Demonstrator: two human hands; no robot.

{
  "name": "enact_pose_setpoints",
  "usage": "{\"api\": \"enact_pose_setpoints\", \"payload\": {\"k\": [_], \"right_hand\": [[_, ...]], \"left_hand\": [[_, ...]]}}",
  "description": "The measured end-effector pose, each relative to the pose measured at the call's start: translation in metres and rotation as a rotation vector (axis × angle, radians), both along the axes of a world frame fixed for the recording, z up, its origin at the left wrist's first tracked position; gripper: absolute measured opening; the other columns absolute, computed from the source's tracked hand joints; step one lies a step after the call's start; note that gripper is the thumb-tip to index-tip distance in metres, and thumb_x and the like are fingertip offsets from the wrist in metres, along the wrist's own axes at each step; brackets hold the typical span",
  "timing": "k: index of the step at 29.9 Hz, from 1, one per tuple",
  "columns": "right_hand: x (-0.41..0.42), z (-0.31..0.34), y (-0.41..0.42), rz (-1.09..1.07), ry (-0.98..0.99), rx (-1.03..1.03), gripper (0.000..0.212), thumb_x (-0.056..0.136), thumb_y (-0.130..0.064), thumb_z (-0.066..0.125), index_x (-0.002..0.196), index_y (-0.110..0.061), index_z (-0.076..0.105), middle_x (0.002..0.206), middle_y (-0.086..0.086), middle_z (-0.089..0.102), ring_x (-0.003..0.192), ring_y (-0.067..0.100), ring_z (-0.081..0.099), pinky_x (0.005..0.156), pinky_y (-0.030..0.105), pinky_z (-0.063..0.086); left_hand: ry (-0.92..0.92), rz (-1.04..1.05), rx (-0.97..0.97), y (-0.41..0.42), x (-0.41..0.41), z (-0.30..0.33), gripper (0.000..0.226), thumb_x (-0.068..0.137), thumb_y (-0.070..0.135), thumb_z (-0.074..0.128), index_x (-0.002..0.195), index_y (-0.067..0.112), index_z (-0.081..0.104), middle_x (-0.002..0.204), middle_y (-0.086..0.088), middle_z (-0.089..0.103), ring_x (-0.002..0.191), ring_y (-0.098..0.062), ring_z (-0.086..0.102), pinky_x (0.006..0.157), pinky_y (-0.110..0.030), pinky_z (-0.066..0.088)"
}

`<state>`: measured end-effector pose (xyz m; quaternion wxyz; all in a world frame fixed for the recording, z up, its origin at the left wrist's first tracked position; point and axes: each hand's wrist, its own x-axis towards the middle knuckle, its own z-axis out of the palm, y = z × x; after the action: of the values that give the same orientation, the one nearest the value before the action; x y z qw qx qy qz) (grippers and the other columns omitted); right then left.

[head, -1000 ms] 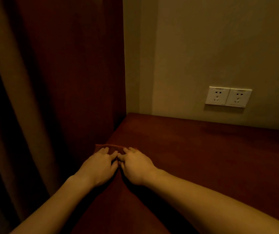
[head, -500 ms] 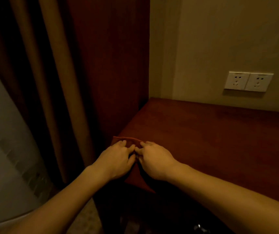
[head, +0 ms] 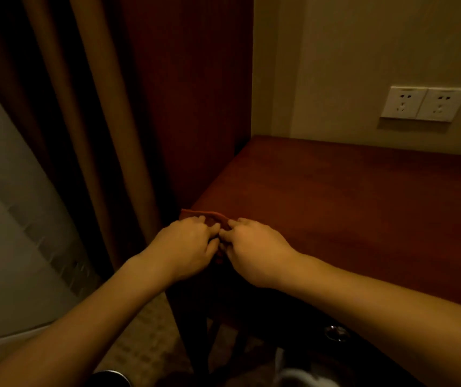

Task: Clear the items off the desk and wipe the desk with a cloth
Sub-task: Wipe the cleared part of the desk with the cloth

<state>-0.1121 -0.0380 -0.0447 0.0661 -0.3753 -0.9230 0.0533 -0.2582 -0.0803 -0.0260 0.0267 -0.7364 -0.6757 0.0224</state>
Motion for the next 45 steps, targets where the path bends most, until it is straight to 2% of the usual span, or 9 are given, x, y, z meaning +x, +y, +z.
{"api": "enact_pose_setpoints", "payload": {"k": [8, 11, 16, 22, 26, 30, 35, 38, 45], "right_hand": [[-0.019, -0.002, 0.067, -0.06, 0.019, -0.043, 0.035, 0.096, -0.037, 0.037, 0.12, -0.024, 0.06, 0.125, 0.013, 0.057, 0.115, 0.034, 0.055, 0.093, 0.046, 0.049], [-0.019, 0.003, 0.076, -0.028, 0.015, -0.071, 0.034, 0.097, -0.034, 0.04, 0.12, -0.023, 0.062, 0.126, 0.013, 0.06, 0.122, 0.032, 0.052, 0.096, 0.045, 0.047], [-0.005, 0.006, 0.048, 0.026, -0.036, -0.018, 0.039, 0.1, -0.031, 0.035, 0.131, -0.018, 0.056, 0.135, 0.016, 0.053, 0.125, 0.033, 0.047, 0.101, 0.045, 0.042], [0.027, -0.001, 0.0, 0.002, -0.004, 0.006, 0.038, 0.099, -0.033, 0.035, 0.127, -0.02, 0.057, 0.127, 0.012, 0.054, 0.127, 0.032, 0.045, 0.104, 0.046, 0.041], [0.057, 0.004, -0.036, -0.081, -0.009, -0.043, 0.038, 0.101, -0.036, 0.034, 0.131, -0.024, 0.055, 0.14, 0.009, 0.048, 0.134, 0.03, 0.039, 0.104, 0.046, 0.043], [0.089, 0.006, -0.057, -0.155, -0.006, -0.079, 0.037, 0.101, -0.039, 0.035, 0.132, -0.029, 0.053, 0.149, 0.004, 0.04, 0.138, 0.027, 0.035, 0.104, 0.048, 0.042], [0.103, 0.008, -0.039, -0.253, 0.013, -0.063, 0.034, 0.099, -0.042, 0.038, 0.116, -0.029, 0.064, 0.122, 0.004, 0.06, 0.109, 0.028, 0.057, 0.086, 0.047, 0.052], [0.106, 0.01, -0.012, -0.308, -0.027, -0.069, 0.028, 0.096, -0.033, 0.042, 0.107, -0.023, 0.065, 0.109, 0.007, 0.063, 0.088, 0.03, 0.06, 0.072, 0.045, 0.055], [0.118, 0.009, 0.065, -0.374, 0.006, -0.054, 0.033, 0.093, -0.031, 0.041, 0.106, -0.016, 0.067, 0.114, 0.012, 0.065, 0.092, 0.033, 0.063, 0.073, 0.044, 0.056]], "left_hand": [[-0.03, 0.069, 0.022, 0.063, -0.018, -0.012, 0.046, 0.101, 0.038, 0.031, 0.146, 0.028, 0.035, 0.152, -0.013, 0.031, 0.135, -0.03, 0.036, 0.102, -0.04, 0.036], [-0.081, 0.067, 0.03, 0.07, -0.022, -0.013, 0.046, 0.1, 0.038, 0.032, 0.145, 0.028, 0.037, 0.152, -0.014, 0.031, 0.137, -0.03, 0.034, 0.105, -0.041, 0.034], [0.0, 0.01, 0.084, 0.038, -0.013, -0.015, 0.044, 0.101, 0.037, 0.031, 0.143, 0.027, 0.041, 0.147, -0.013, 0.04, 0.135, -0.025, 0.039, 0.102, -0.034, 0.037], [0.055, -0.095, 0.168, -0.014, 0.02, -0.009, 0.057, 0.088, 0.042, 0.021, 0.129, 0.025, 0.056, 0.114, -0.008, 0.062, 0.104, -0.027, 0.06, 0.079, -0.039, 0.049], [0.084, -0.113, 0.164, -0.036, 0.049, -0.01, 0.037, 0.097, 0.04, 0.028, 0.125, 0.03, 0.05, 0.11, -0.003, 0.059, 0.096, -0.025, 0.06, 0.072, -0.036, 0.049], [0.072, -0.174, 0.151, -0.045, 0.08, -0.014, 0.033, 0.099, 0.039, 0.028, 0.122, 0.028, 0.049, 0.111, -0.003, 0.057, 0.098, -0.024, 0.058, 0.071, -0.035, 0.045], [0.054, -0.201, 0.138, -0.02, 0.097, -0.011, 0.031, 0.1, 0.037, 0.029, 0.119, 0.026, 0.051, 0.107, -0.004, 0.056, 0.097, -0.027, 0.057, 0.067, -0.036, 0.041], [0.055, -0.191, 0.112, 0.007, 0.108, -0.007, 0.029, 0.101, 0.033, 0.031, 0.12, 0.025, 0.052, 0.108, -0.007, 0.057, 0.095, -0.029, 0.056, 0.063, -0.035, 0.039], [0.022, -0.166, 0.116, 0.087, 0.125, -0.004, 0.025, 0.099, 0.03, 0.04, 0.112, 0.019, 0.059, 0.109, -0.01, 0.06, 0.099, -0.032, 0.057, 0.067, -0.037, 0.04]]}}
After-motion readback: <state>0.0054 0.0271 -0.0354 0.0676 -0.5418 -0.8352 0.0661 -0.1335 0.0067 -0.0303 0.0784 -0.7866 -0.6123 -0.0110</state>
